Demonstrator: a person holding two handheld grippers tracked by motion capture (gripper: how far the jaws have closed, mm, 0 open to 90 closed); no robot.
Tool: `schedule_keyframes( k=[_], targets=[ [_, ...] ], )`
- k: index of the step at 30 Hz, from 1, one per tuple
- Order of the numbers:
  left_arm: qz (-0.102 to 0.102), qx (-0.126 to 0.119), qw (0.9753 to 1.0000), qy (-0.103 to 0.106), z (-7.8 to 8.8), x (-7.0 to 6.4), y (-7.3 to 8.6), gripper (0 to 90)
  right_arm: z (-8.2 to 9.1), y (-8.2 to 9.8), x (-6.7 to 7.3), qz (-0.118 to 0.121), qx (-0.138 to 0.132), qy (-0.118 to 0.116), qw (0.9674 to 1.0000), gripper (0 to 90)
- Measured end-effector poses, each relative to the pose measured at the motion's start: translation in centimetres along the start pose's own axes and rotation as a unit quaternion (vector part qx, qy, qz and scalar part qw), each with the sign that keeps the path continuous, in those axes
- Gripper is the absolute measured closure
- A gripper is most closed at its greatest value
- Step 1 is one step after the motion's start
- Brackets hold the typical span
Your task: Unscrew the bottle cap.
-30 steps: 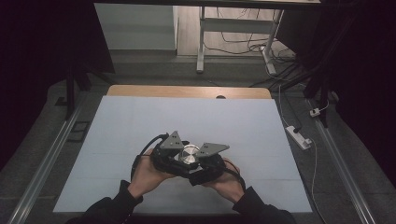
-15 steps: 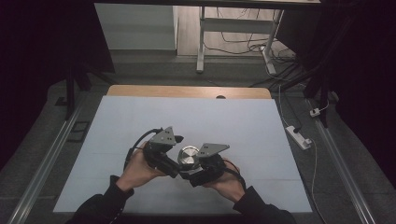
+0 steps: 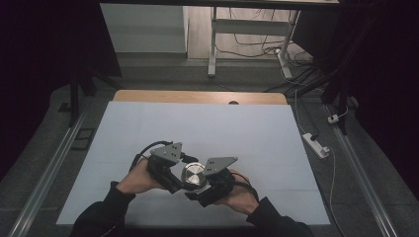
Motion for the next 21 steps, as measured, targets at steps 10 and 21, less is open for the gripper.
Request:
schedule_keyframes(
  k=[10, 21],
  targets=[
    [0.106, -0.014, 0.9856, -0.132, -1.5, 0.9, -1.3, 20.6, 0.5, 0.3, -2.3, -0.049, -0.001, 0.067, 0.9966, 14.8],
    [0.13, -0.016, 0.9831, -0.128, -1.5, 0.8, -2.1, 6.9, 0.7, 0.1, -2.6, -0.061, -0.007, 0.078, 0.9951, 14.8]
  ],
)
Point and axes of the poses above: each handheld gripper's, and its own axes: z roughly backward along the jaws, y roughly out of its underside, x roughly to its left, the point moved 8 cm from there along -z, roughly forward along the jaws, and after that the axes turned 4 degrees about x, right-handed, at the moved point
